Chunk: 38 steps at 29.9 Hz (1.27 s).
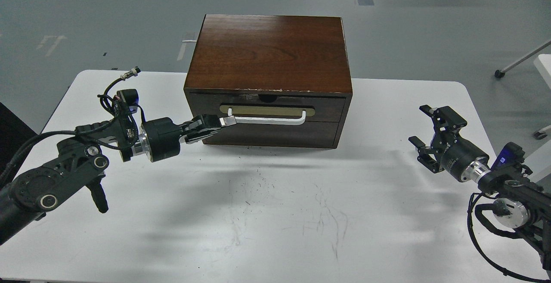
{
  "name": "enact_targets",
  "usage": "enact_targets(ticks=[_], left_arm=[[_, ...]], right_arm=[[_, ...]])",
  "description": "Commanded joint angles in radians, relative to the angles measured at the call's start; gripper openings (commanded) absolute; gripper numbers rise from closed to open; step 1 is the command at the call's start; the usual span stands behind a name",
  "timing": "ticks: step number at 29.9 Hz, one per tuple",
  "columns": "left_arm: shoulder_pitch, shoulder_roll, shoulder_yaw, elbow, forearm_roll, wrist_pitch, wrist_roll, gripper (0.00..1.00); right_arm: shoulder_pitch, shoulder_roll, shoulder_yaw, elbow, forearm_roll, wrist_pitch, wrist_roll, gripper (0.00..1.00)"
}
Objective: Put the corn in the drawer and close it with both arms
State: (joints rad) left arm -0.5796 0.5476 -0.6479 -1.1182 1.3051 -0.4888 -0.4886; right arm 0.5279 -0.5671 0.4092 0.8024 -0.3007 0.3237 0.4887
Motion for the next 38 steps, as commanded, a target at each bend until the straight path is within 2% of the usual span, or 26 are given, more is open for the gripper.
enact_targets(ticks=[1, 6, 7, 9, 10, 11, 15, 18, 25, 29, 35, 38], left_arm=[[0.001, 0.002, 0.001, -0.018, -0.004, 0.000, 0.000, 0.00], [0.015, 0.051, -0.001, -0.077, -0.101, 0.000, 0.000, 0.01], [0.015, 0.072, -0.001, -0.090, -0.154, 0.000, 0.000, 0.24], [0.015, 0.092, -0.001, -0.106, -0.219, 0.000, 0.000, 0.53], [0.015, 0.115, -0.010, -0.114, -0.293, 0.000, 0.000, 0.83], [0.015, 0.126, -0.013, -0.115, -0.337, 0.000, 0.000, 0.98], [0.003, 0.201, -0.041, -0.114, -0.634, 0.000, 0.000, 1.00], [0.003, 0.225, -0.079, -0.101, -0.749, 0.000, 0.000, 1.00], [0.012, 0.273, -0.113, -0.025, -0.868, 0.000, 0.000, 1.00], [0.030, 0.264, -0.096, 0.060, -0.905, 0.000, 0.000, 1.00], [0.130, 0.221, -0.096, 0.147, -1.001, 0.000, 0.000, 1.00], [0.167, 0.196, -0.095, 0.164, -1.029, 0.000, 0.019, 1.00]], right_arm=[[0.000, 0.000, 0.000, 0.001, 0.000, 0.000, 0.000, 0.99], [0.000, -0.007, 0.005, 0.003, 0.000, 0.000, 0.000, 0.99], [0.001, -0.007, 0.007, 0.003, 0.002, 0.000, 0.000, 0.99], [0.001, -0.008, 0.008, 0.004, 0.002, 0.000, 0.000, 0.99], [0.001, -0.008, 0.010, 0.004, 0.002, 0.000, 0.000, 0.99], [0.001, -0.008, 0.013, 0.006, 0.002, 0.000, 0.000, 0.99], [0.001, -0.007, 0.069, 0.004, 0.002, 0.000, 0.000, 0.99], [0.003, -0.002, 0.100, 0.003, 0.002, 0.000, 0.000, 0.99], [0.014, 0.016, 0.140, 0.001, 0.002, 0.000, 0.000, 1.00], [0.017, 0.039, 0.166, 0.003, 0.003, 0.000, 0.000, 1.00], [0.012, 0.075, 0.217, 0.001, 0.012, 0.000, 0.000, 1.00], [0.008, 0.084, 0.218, 0.001, 0.023, -0.003, 0.000, 1.00]])
